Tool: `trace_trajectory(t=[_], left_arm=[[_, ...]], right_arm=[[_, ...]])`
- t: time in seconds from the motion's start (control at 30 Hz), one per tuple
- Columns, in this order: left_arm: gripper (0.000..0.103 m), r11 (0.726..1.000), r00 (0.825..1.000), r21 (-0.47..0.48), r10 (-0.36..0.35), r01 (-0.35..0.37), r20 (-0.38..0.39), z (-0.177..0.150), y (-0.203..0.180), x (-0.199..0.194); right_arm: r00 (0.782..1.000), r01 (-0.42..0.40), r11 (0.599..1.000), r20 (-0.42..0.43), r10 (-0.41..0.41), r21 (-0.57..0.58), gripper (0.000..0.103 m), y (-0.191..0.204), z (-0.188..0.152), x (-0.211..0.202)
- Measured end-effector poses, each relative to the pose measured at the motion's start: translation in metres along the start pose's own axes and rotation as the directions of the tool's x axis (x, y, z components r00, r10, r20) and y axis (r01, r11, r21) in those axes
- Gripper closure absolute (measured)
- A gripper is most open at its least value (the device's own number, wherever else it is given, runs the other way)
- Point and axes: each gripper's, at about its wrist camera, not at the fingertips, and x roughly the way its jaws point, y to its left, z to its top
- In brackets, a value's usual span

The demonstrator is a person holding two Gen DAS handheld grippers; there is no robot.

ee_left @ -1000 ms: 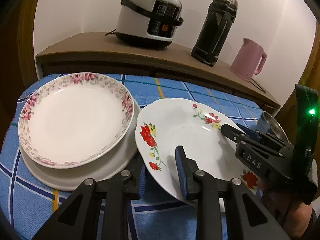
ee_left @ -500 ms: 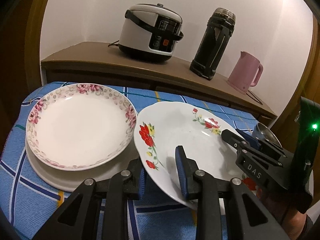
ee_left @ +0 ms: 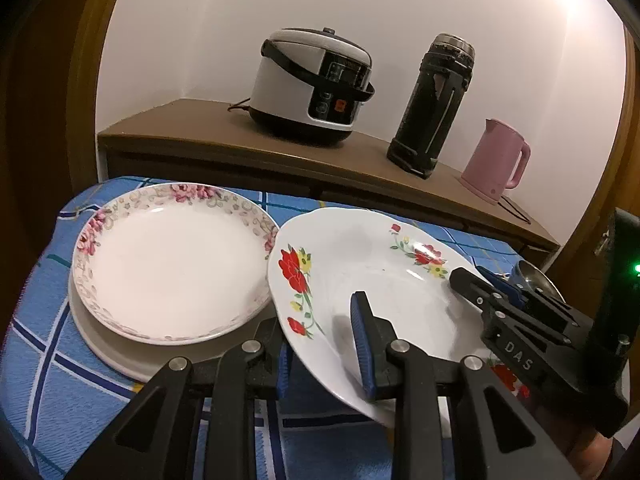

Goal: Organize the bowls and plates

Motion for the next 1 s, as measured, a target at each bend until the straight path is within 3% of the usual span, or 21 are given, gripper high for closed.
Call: trace_trajectory(t=[1.0], left_arm=[[0.074, 0.998, 0.995, 0.031, 0.053, -0.056, 0.09, 0.017, -0.005, -0.019]], right_arm=[[0.997, -0.022, 1.0, 0.076, 0.023, -0.021, 0.078, 0.014, 0.02, -0.017]])
